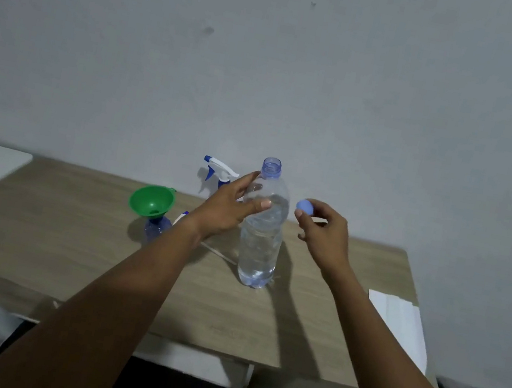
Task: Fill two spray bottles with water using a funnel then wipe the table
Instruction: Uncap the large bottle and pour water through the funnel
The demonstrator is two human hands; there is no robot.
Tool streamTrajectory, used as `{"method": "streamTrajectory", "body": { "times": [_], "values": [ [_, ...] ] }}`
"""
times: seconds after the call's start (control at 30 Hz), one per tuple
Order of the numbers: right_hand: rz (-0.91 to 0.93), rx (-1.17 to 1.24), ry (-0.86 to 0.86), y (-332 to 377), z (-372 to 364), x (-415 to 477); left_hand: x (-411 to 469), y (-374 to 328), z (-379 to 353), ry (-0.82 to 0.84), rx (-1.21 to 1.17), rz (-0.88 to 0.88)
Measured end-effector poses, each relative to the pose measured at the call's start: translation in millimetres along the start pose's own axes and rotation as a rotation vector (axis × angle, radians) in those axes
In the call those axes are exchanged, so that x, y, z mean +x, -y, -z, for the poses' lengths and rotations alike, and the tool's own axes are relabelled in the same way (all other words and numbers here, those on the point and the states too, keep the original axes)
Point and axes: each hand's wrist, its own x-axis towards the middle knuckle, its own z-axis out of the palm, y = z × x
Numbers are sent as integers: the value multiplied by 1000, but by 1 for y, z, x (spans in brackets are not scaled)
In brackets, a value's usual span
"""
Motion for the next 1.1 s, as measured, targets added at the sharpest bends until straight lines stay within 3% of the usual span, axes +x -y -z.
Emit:
{"method": "streamTrajectory", "body": {
  "times": [0.1, 0.23, 0.5, 0.8, 1.1],
  "values": [
    [-66, -198, -11, -43, -5, -19, 3, 1, 0, 18, 2, 1],
    [-161, -471, 115, -94, -6, -49, 1, 9, -2, 13, -16, 21],
    [-160, -829, 205, -137, -7, -82, -2, 6, 1, 30, -1, 63],
    [-190, -692, 197, -136, -6, -85, -5, 5, -1, 45, -21, 68],
    [43, -103, 157, -40, -33, -45, -21, 8, 1, -30, -47, 124]
  ]
}}
